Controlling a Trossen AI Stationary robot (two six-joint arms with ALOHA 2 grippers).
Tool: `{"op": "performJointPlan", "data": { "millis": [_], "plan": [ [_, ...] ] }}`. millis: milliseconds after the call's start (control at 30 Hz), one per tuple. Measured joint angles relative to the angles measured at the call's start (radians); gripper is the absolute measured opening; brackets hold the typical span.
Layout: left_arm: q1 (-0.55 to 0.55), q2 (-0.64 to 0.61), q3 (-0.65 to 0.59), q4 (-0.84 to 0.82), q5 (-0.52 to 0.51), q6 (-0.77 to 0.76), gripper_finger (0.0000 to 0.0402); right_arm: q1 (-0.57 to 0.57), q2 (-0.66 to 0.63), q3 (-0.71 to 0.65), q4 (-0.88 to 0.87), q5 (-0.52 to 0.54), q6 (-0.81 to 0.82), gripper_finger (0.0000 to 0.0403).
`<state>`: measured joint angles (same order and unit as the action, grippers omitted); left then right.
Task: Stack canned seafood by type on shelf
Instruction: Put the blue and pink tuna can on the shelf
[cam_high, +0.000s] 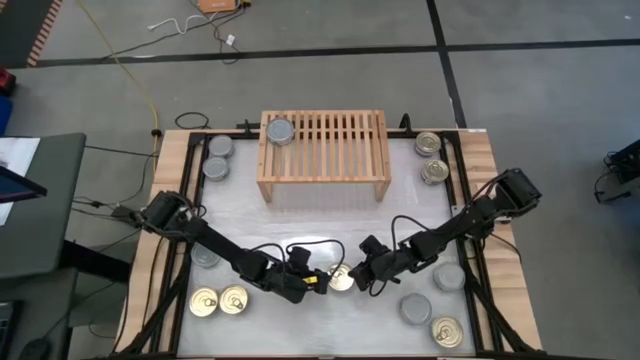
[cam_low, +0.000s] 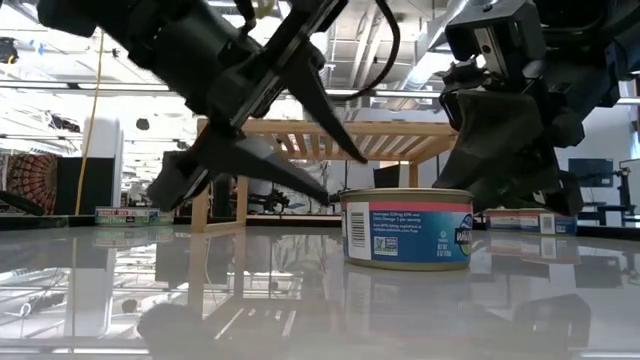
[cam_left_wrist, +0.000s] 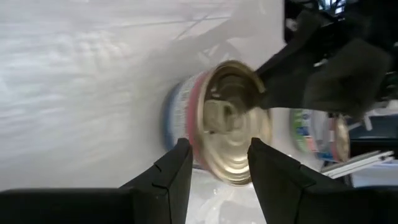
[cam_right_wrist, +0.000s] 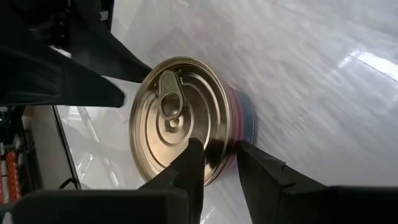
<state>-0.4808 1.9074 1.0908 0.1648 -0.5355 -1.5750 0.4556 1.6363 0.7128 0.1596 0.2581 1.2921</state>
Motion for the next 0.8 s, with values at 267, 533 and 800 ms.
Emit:
{"op": "performJointPlan", "data": {
  "millis": [267,533,800],
  "plan": [
    [0.0,-0.005,0.0,0.001,0.004,-0.024,0.0148,0.002,0.0,0.0,-0.006,-0.006,-0.002,0.009],
    [0.0,-0.005,0.0,0.004,0.004,-0.027,0.0148,0.002,-0.001,0.001,-0.005,-0.01,-0.007,0.0056],
    [0.0,-0.005,0.0,0.006,0.004,-0.058,0.0148,0.002,-0.001,0.002,-0.007,-0.018,-0.01,0.0043]
  ]
}}
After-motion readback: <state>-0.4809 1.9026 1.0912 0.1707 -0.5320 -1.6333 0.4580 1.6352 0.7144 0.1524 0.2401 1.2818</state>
